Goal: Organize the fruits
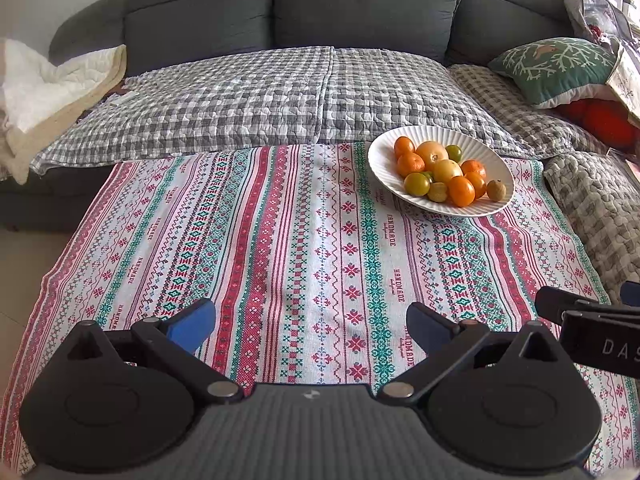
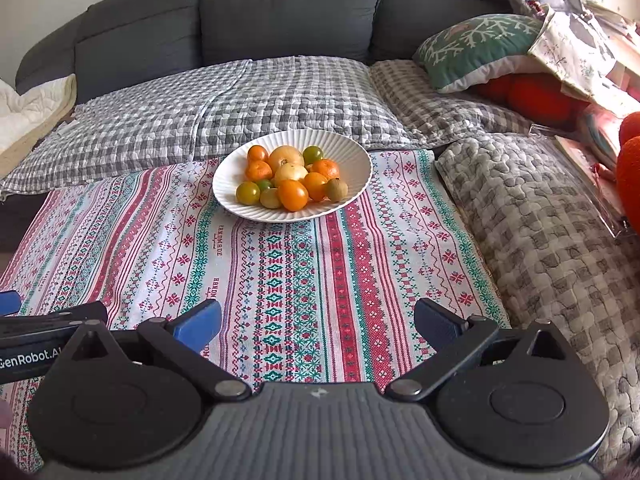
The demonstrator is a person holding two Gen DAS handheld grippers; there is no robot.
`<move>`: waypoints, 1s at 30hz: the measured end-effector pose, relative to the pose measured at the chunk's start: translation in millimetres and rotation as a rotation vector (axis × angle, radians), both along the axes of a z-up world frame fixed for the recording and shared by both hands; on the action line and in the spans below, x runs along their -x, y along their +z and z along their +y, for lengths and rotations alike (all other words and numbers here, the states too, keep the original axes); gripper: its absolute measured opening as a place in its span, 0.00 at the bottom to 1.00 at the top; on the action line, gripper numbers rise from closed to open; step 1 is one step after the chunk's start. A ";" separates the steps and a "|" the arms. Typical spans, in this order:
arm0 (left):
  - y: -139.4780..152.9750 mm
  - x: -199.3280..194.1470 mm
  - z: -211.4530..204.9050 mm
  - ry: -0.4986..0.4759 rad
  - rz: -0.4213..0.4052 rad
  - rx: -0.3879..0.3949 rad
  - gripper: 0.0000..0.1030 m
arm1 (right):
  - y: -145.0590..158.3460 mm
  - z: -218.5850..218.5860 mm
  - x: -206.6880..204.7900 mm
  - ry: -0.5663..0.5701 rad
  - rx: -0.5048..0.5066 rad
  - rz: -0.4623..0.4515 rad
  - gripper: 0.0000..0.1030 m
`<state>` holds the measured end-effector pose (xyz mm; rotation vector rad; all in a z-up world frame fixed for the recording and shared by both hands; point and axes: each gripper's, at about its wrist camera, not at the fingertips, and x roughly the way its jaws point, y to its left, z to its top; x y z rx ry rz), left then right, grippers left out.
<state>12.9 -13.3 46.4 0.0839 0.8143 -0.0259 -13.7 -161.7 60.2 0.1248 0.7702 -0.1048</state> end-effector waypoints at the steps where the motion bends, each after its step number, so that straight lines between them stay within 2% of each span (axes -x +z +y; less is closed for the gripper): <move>1: -0.9 -0.1 -0.3 -0.002 0.004 -0.002 0.92 | -0.7 1.9 0.7 0.001 0.009 0.002 0.99; 9: 0.2 3.3 0.1 -0.004 0.004 -0.010 0.92 | -1.4 15.9 5.0 0.003 0.093 -0.018 0.99; 30: -3.3 5.7 -3.6 -0.002 0.012 -0.031 0.92 | -2.1 9.9 5.7 -0.040 0.092 -0.013 1.00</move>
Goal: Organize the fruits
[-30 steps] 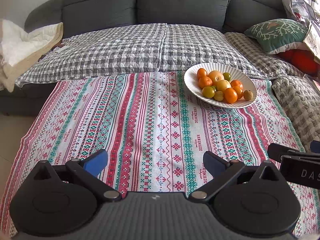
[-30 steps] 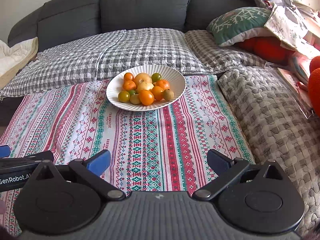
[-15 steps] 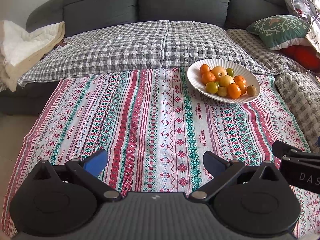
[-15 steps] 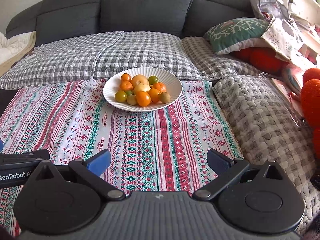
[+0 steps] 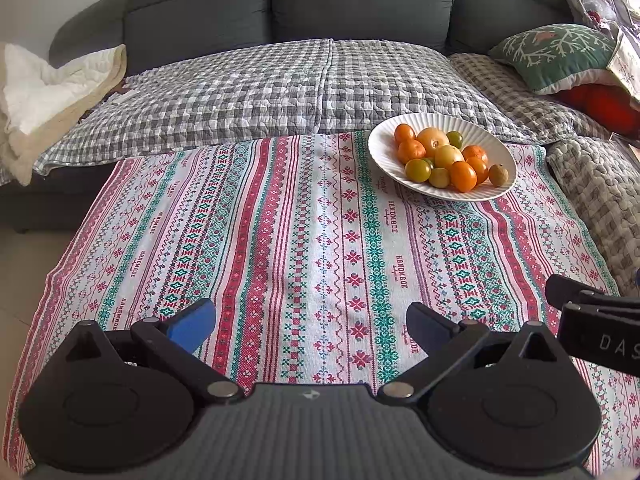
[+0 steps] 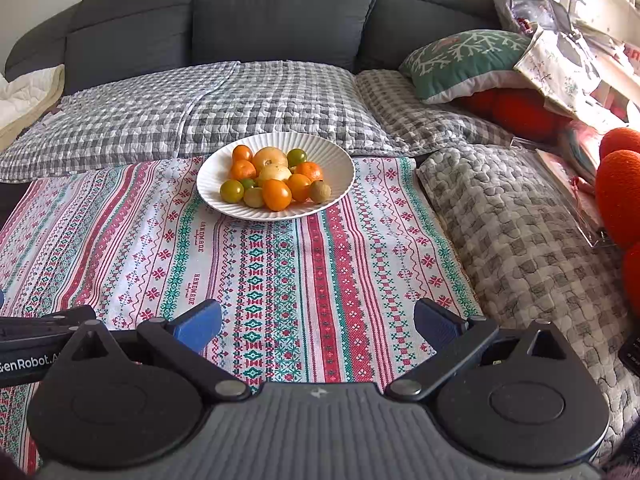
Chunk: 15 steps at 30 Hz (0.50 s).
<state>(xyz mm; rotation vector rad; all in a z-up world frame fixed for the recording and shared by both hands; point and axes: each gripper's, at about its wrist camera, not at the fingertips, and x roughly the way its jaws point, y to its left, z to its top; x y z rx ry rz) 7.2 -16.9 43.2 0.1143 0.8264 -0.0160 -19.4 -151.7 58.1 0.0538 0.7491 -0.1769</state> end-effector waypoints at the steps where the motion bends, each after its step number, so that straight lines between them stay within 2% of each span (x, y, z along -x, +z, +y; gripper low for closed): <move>1: 0.1 0.1 0.0 -0.001 0.000 0.000 0.92 | 0.2 0.3 0.2 0.000 0.002 -0.001 1.00; 15: 0.4 0.2 0.2 -0.001 0.000 0.001 0.92 | 1.0 1.1 -0.8 0.000 0.004 -0.002 1.00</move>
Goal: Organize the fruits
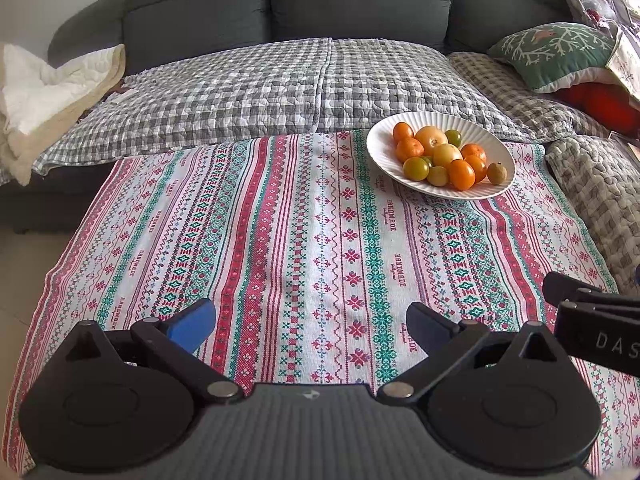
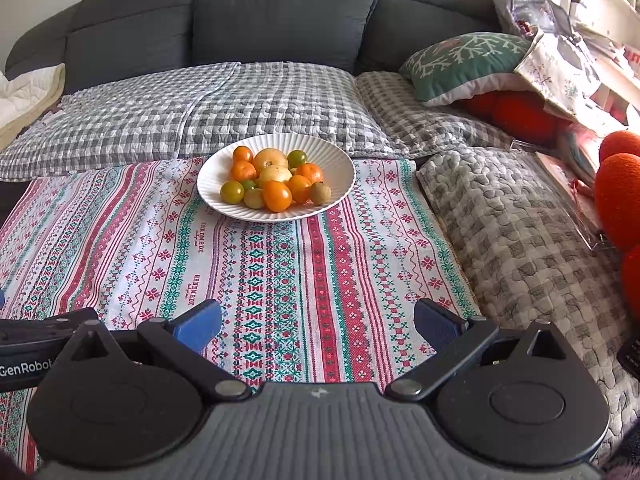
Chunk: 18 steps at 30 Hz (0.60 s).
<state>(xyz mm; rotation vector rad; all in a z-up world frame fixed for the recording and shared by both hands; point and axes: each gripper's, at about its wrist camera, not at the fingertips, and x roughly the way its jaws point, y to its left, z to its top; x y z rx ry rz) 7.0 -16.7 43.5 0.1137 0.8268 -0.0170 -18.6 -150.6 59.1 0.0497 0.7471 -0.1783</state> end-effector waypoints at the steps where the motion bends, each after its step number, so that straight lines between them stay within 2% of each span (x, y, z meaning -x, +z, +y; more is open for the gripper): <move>1: 0.0 0.0 0.0 0.000 0.000 0.000 0.92 | 0.0 0.0 0.0 0.000 0.000 0.000 1.00; 18: -0.4 0.3 0.3 -0.002 0.001 0.000 0.92 | 0.1 0.1 0.1 -0.001 0.000 -0.001 1.00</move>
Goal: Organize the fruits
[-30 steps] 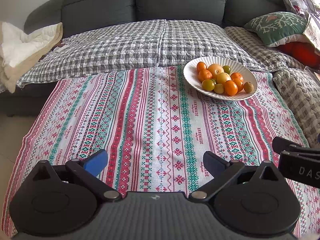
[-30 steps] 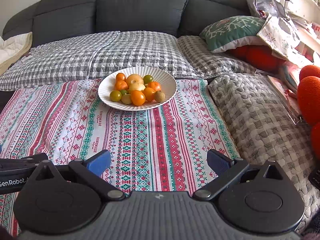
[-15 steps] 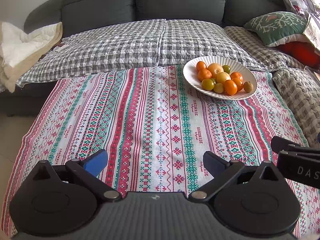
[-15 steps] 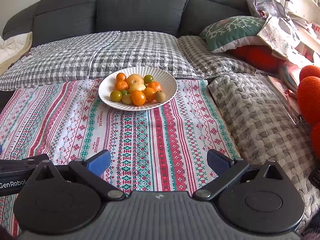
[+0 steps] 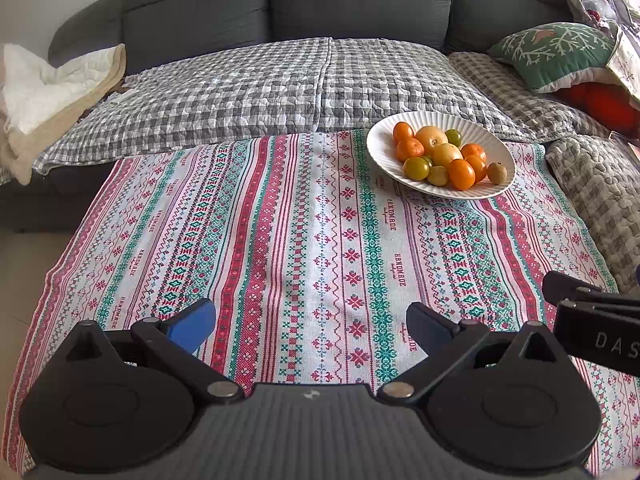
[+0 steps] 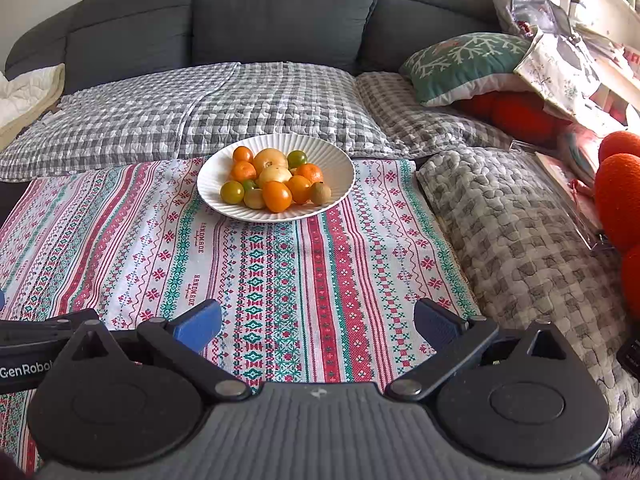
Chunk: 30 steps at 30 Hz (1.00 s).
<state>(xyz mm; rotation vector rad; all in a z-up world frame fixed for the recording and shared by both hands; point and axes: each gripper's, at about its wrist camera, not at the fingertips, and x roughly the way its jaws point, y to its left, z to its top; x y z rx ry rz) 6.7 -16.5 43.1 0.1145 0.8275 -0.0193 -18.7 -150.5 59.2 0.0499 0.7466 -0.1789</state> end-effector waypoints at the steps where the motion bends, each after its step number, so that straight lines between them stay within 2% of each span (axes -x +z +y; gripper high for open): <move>1: 0.0 0.0 0.0 0.000 0.000 0.000 0.92 | 0.0 0.0 0.0 0.000 0.000 0.000 1.00; 30: -2.1 1.2 -3.1 -0.002 0.012 0.001 0.92 | 0.6 -1.5 0.2 -0.004 -0.003 -0.005 1.00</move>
